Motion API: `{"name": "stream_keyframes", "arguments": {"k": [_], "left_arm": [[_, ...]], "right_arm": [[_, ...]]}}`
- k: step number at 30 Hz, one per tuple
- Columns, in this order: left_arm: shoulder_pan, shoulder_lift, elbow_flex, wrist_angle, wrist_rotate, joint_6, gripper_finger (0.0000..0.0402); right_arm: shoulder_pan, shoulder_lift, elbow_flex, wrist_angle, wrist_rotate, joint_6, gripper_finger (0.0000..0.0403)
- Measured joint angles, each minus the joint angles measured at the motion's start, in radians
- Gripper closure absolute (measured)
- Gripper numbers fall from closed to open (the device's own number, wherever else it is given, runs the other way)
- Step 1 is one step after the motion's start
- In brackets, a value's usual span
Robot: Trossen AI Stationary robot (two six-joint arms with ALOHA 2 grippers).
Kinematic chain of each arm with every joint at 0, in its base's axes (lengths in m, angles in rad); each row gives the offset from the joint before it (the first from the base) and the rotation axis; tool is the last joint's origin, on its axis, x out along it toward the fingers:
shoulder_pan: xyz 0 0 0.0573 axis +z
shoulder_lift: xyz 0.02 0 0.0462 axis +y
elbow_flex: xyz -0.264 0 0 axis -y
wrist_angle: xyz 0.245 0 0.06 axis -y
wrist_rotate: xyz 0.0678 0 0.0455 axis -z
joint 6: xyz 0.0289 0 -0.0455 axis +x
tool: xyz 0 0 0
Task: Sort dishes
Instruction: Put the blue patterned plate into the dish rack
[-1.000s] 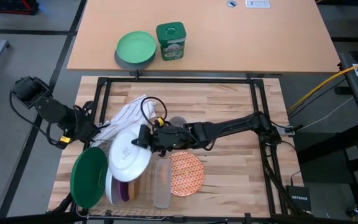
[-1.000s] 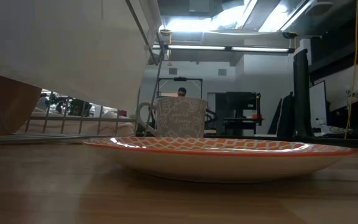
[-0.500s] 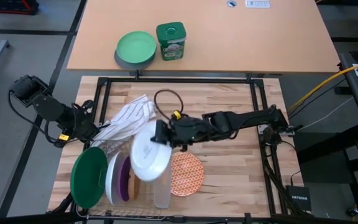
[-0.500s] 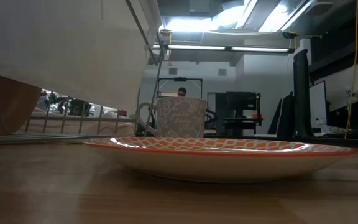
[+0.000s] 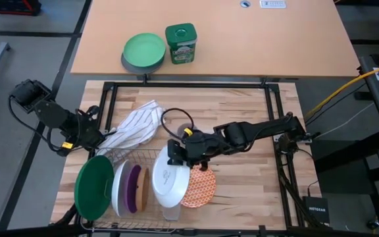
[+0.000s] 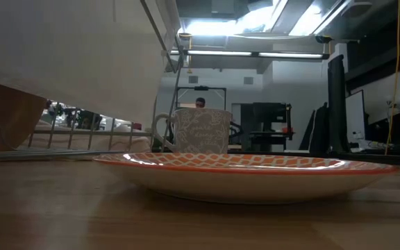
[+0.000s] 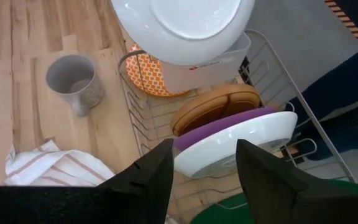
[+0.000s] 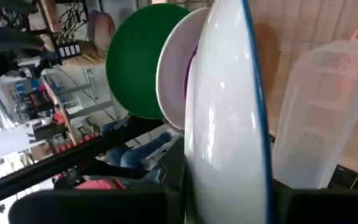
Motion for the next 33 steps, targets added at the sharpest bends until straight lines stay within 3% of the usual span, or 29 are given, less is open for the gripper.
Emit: {"name": "stream_keyframes", "arguments": {"k": [18, 33], "left_arm": [[0.0, 0.0, 0.0, 0.001, -0.028, 0.044, 0.0239], [0.0, 0.0, 0.0, 0.0, -0.044, 0.115, 0.0239]], "right_arm": [[0.0, 0.092, 0.0, -0.01, -0.091, 0.234, 0.0361], [0.0, 0.199, 0.0, 0.047, -0.099, 0.297, 0.0361]]}}
